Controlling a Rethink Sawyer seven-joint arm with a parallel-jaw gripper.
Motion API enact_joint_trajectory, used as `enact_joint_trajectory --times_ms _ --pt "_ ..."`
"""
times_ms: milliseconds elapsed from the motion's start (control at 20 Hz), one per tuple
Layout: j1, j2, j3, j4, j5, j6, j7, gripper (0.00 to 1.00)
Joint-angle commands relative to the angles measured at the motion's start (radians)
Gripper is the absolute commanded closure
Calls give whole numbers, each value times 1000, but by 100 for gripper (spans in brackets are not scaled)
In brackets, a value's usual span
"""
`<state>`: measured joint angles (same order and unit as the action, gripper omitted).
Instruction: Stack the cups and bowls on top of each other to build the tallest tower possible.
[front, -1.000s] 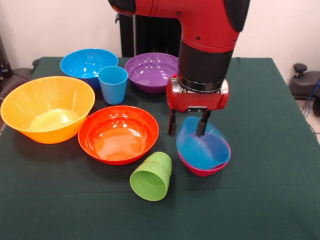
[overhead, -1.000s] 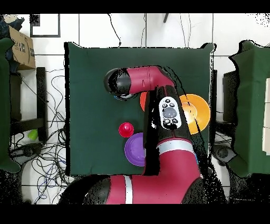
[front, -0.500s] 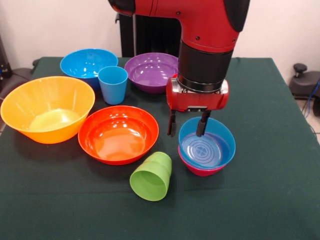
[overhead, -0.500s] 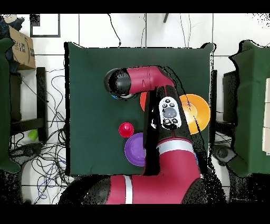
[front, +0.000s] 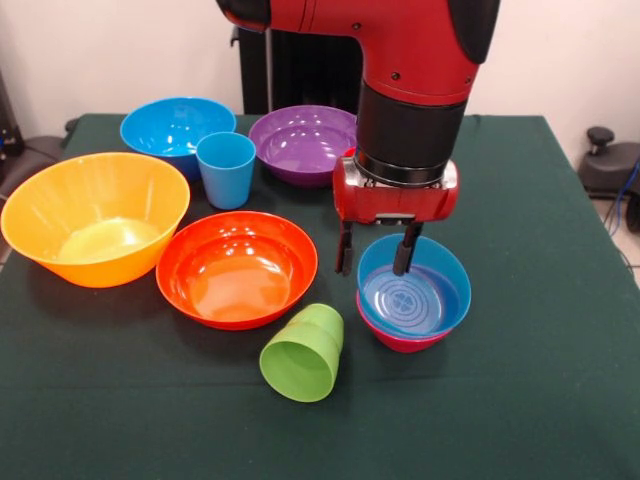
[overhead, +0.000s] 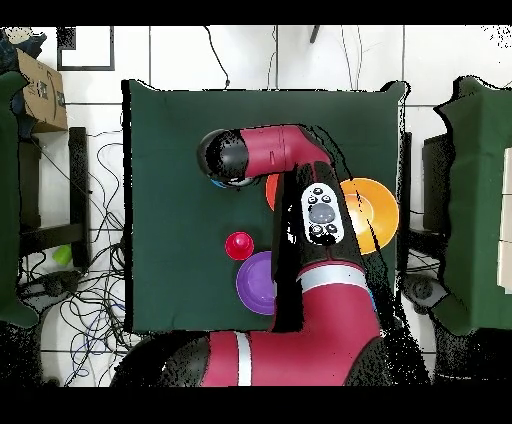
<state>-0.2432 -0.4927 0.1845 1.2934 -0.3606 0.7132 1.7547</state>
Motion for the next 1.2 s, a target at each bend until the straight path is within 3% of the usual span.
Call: enact_joint_trajectory --times_ms 50,650,1200 --pt "11 133 31 -12 -14 -99 84 0" --pt "-15 170 62 1 0 -68 3 0" --pt "-24 141 74 25 3 -65 -18 0"
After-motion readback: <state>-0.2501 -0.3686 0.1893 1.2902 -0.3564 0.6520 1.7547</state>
